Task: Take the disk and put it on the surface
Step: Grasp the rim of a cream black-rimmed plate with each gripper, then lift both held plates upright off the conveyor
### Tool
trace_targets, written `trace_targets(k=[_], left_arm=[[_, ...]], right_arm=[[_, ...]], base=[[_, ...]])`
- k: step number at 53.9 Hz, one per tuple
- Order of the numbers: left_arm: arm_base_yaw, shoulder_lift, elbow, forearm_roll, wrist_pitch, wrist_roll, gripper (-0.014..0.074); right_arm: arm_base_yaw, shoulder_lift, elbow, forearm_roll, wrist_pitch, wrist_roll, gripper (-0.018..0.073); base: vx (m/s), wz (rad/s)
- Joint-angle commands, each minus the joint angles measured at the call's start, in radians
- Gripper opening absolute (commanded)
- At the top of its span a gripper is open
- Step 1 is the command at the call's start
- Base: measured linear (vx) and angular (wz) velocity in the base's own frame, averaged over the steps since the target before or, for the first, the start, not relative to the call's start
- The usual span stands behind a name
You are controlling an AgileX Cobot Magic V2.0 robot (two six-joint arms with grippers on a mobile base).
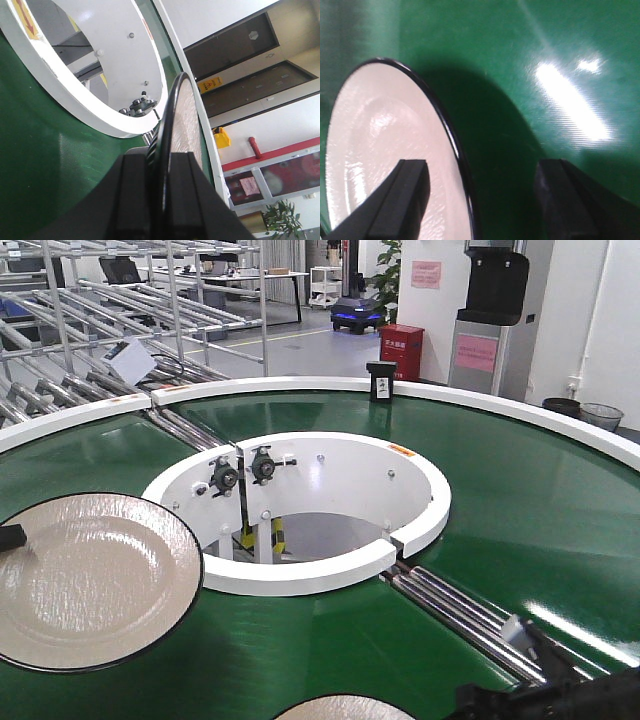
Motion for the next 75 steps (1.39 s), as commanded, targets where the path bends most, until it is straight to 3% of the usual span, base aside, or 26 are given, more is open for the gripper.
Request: trace_targets(k=[1, 5, 9, 13, 17, 27, 37, 47, 55, 68, 75], left_arm=[[-0.001, -0.063, -0.026, -0.177, 0.102, -0.023, -0.0006], [-0.001, -0.063, -0.026, -0.177, 0.098, -0.023, -0.0005], [-0.001, -0.063, -0.026, -0.176, 0.095, -0.023, -0.0004], [-0.001, -0.063, -0.026, -0.173, 0.095, -0.023, -0.0004], [-0.001, -0.063, -0.026, -0.17, 0.096, -0.023, -0.0004], [-0.001, -0.063, -0.026, -0.144, 0.096, -0.029, -0.0004], [-0.009, -0.063, -0.026, -0.063, 0.103, -0.074, -0.0004], [-0.061, -0.068, -0.026, -0.038, 0.103, -0.108, -0.0004], [-0.128, -0.11, -0.018, 0.032, 0.103, -0.11, -0.0004], [-0.236, -0.265, 0.133, -0.01, 0.087, -0.061, -0.0004], [-0.237, -0.327, 0.185, -0.031, 0.067, -0.046, -0.0004]], right_arm=[[0.042, -0.003, -0.029, 0.075, 0.017, -0.039, 0.0498], [0.09, 0.019, -0.029, 0.099, 0.003, -0.057, 0.0477], [0.13, 0.03, -0.029, 0.126, -0.016, -0.07, 0.04], [0.152, 0.03, -0.029, 0.137, -0.038, -0.074, 0.0219], [0.152, 0.023, -0.029, 0.14, -0.046, -0.084, -0.0019], [0.084, -0.038, -0.029, 0.179, -0.021, -0.075, -0.001], [-0.073, -0.179, -0.031, 0.279, 0.074, -0.071, -0.0009], [-0.258, -0.331, -0.031, 0.404, 0.221, -0.066, -0.0009], [-0.354, -0.43, -0.031, 0.432, 0.285, -0.043, -0.0009], [-0.383, -0.517, -0.031, 0.433, 0.292, -0.028, -0.0009], [-0.383, -0.528, -0.031, 0.438, 0.293, -0.013, -0.0009]], base=[[0.0, 0.0], [0.0, 0.0], [0.0, 0.0], [0.0, 0.0], [0.0, 0.0], [0.0, 0.0], [0.0, 0.0], [0.0, 0.0], [0.0, 0.0], [0.0, 0.0], [0.0, 0.0]])
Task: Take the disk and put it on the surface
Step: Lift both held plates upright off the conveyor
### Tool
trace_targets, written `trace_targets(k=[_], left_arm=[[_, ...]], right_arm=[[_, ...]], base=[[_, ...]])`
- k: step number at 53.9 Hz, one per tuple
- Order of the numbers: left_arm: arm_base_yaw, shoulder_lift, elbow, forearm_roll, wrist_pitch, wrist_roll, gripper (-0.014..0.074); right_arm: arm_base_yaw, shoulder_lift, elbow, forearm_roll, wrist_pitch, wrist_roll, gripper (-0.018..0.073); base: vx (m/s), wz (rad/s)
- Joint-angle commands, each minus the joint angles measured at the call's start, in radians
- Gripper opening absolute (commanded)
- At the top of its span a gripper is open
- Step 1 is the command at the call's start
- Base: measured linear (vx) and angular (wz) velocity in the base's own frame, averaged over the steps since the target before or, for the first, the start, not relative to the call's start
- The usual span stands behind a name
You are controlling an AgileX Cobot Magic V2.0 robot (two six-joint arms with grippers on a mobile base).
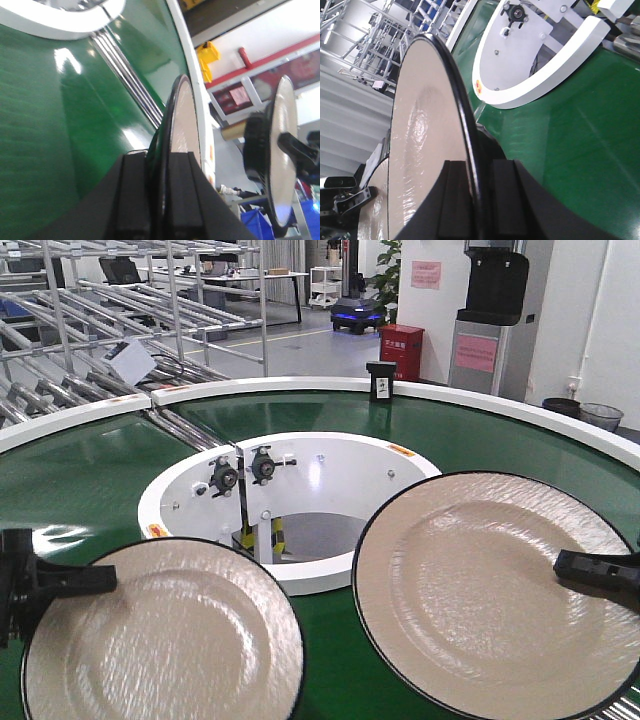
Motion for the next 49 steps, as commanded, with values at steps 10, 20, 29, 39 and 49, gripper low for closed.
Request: trace_targets(k=[10, 20, 29, 39, 49], left_arm=[[0.001, -0.098, -0.009, -0.162, 0.038, -0.003, -0.0004], [0.001, -0.097, -0.009, -0.158, 0.05, -0.003, -0.0004], [0.001, -0.097, -0.009, -0.143, 0.05, -0.003, -0.0004], [0.001, -0.097, -0.009, -0.143, 0.05, -0.003, -0.0004], [0.001, -0.097, -0.009, -0.143, 0.05, -0.003, -0.0004]], right_arm=[[-0.006, -0.036, -0.032, 0.123, 0.036, -0.002, -0.0009], [-0.006, -0.036, -0.032, 0.126, 0.036, -0.007, -0.0009], [-0.006, -0.036, -0.032, 0.126, 0.034, -0.007, -0.0009], [-0.006, -0.036, -0.032, 0.126, 0.033, -0.007, -0.0009], [-0.006, -0.036, -0.032, 0.127, 0.033, -0.007, -0.0009]], base=[[0.0, 0.0], [0.0, 0.0], [0.0, 0.0], [0.0, 0.0], [0.0, -0.02]])
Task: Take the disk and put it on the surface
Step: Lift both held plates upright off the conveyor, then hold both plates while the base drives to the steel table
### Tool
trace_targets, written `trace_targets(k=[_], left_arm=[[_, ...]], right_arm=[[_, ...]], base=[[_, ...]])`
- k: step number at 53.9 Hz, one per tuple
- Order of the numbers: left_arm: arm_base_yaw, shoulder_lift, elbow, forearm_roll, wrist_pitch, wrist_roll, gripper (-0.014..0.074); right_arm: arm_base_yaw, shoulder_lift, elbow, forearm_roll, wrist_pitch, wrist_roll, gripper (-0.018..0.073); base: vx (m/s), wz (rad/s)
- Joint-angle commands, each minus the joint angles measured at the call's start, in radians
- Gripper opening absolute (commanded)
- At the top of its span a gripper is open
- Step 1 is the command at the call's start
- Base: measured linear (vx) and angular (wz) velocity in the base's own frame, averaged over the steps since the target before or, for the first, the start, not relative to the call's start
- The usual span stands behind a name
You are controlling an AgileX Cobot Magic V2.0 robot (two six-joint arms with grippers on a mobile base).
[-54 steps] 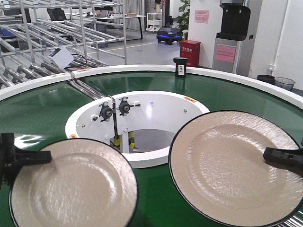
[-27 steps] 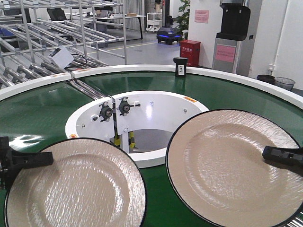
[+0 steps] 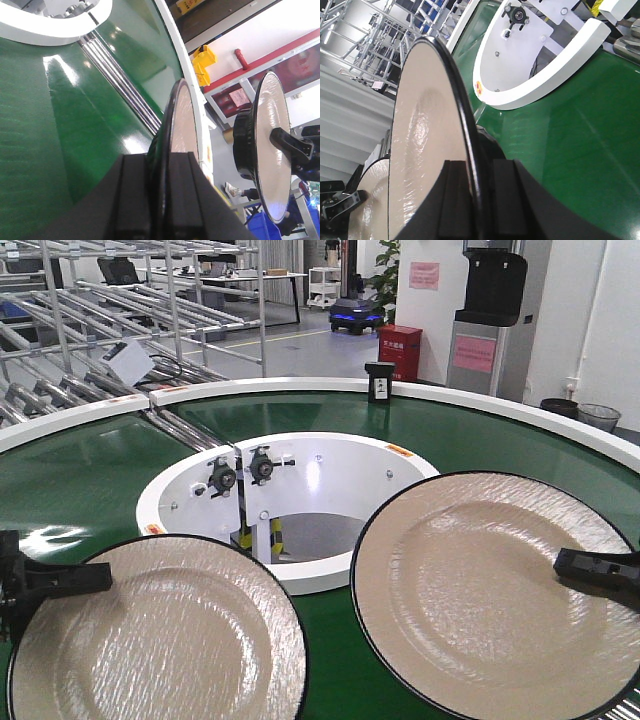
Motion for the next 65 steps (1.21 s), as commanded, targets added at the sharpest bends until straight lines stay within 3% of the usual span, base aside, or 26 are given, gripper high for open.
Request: trace_targets(k=[1, 25, 65], left_arm=[[0.002, -0.039, -0.031, -0.133, 0.061, -0.013, -0.0004], [0.002, -0.039, -0.031, -0.133, 0.061, -0.013, -0.0004], [0.002, -0.039, -0.031, -0.133, 0.061, -0.013, -0.0004]], right_arm=[[-0.006, -0.031, -0.032, 0.127, 0.036, -0.003, -0.0009], [-0.006, -0.031, -0.032, 0.127, 0.036, -0.003, -0.0009], [-0.006, -0.031, -0.032, 0.126, 0.036, -0.003, -0.0009]], base=[[-0.02, -0.08], [-0.08, -0.32], [-0.15, -0.56]])
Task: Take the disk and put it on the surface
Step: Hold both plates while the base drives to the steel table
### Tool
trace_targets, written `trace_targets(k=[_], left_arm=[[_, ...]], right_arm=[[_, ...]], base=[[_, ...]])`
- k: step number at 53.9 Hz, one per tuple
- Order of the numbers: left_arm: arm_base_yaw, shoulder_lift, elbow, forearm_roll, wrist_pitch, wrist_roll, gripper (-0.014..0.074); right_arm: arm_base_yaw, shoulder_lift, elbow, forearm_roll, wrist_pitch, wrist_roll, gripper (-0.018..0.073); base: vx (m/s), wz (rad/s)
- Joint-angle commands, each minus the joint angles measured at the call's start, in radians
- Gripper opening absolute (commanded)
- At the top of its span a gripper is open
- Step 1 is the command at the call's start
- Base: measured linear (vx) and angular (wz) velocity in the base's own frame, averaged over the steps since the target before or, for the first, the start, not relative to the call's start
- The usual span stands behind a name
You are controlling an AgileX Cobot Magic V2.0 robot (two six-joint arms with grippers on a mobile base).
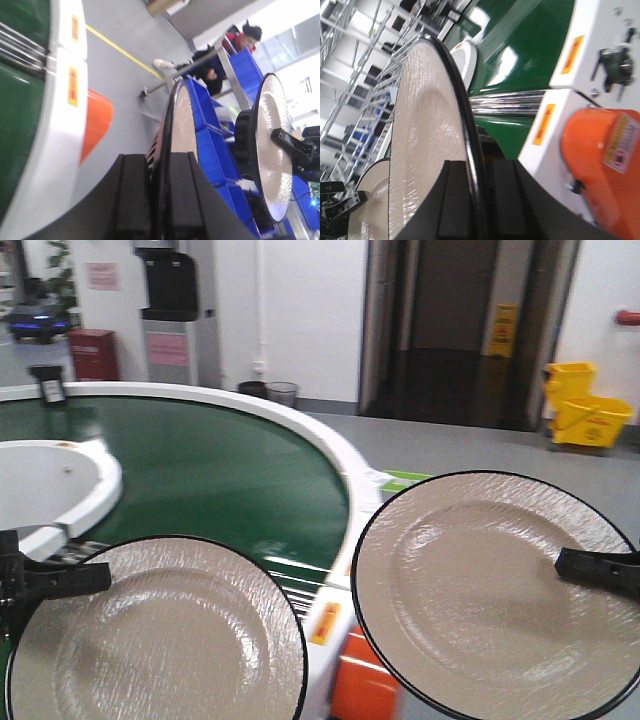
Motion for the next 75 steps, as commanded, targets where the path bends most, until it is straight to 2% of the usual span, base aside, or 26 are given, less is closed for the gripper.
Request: trace_targets(k=[1, 43, 75], left_arm=[[-0.002, -0.039, -0.031, -0.133, 0.062, -0.016, -0.0004], [-0.002, -0.039, -0.031, -0.133, 0.064, -0.016, -0.0004], [-0.002, -0.039, -0.031, -0.133, 0.062, -0.016, -0.0004]], right_arm=[[-0.006, -0.031, -0.032, 0.125, 0.036, -0.003, -0.0009], [-0.006, -0.031, -0.032, 0.125, 0.037, -0.003, -0.0009], [-0.006, -0.031, -0.032, 0.125, 0.04, -0.003, -0.0009]], base=[[-0.14, -0.54], [-0.08, -0.45], [0.15, -0.48]])
